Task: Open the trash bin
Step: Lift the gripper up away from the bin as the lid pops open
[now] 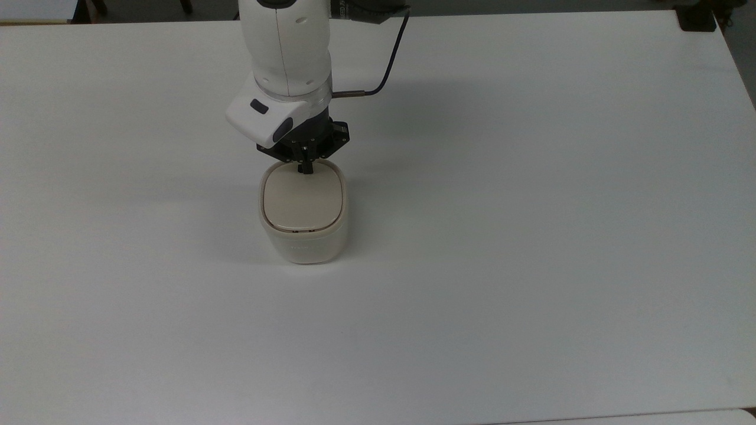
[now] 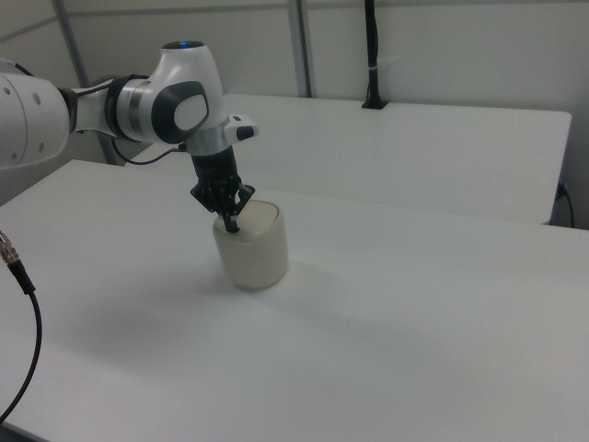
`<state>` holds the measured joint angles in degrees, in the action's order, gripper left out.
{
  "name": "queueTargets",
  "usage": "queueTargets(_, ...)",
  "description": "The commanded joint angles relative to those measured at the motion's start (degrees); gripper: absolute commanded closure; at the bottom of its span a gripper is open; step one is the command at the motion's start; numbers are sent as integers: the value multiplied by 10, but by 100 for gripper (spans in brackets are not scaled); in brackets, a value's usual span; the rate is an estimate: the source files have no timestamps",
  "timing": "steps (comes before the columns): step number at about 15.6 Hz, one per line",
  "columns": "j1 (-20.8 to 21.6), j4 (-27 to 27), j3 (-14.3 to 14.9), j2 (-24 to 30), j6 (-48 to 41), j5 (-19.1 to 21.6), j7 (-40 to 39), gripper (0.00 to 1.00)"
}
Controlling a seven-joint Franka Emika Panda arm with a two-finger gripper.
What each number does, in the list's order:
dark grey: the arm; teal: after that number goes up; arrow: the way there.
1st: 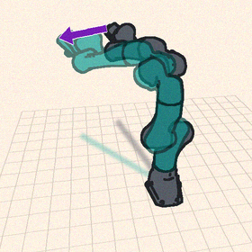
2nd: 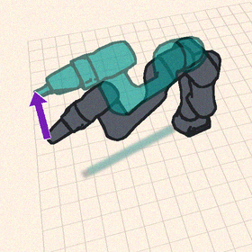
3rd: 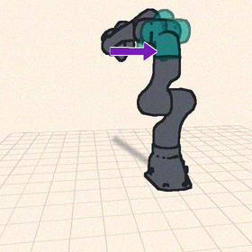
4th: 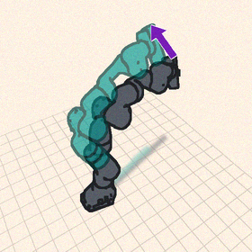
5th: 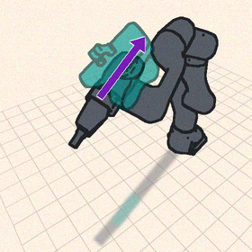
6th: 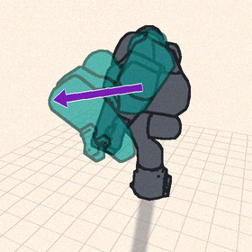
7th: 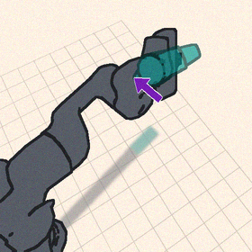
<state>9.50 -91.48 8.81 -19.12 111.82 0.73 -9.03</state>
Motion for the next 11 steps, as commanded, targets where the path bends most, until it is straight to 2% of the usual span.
queueTargets(1,5,-6,5,39,-68,2,-15,98)
queueTargets(4,-8,-8,7,86,-140,2,-13,73)
queueTargets(5,-12,-8,11,98,-155,2,-10,54)
queueTargets(6,-13,-8,20,110,-168,1,-8,28)
queueTargets(7,-13,-8,27,123,-179,-6,-8,11)
queueTargets(8,-13,-8,30,134,-191,-23,-6,0)
queueTargets(11,-15,-19,31,162,-205,-42,-6,0)
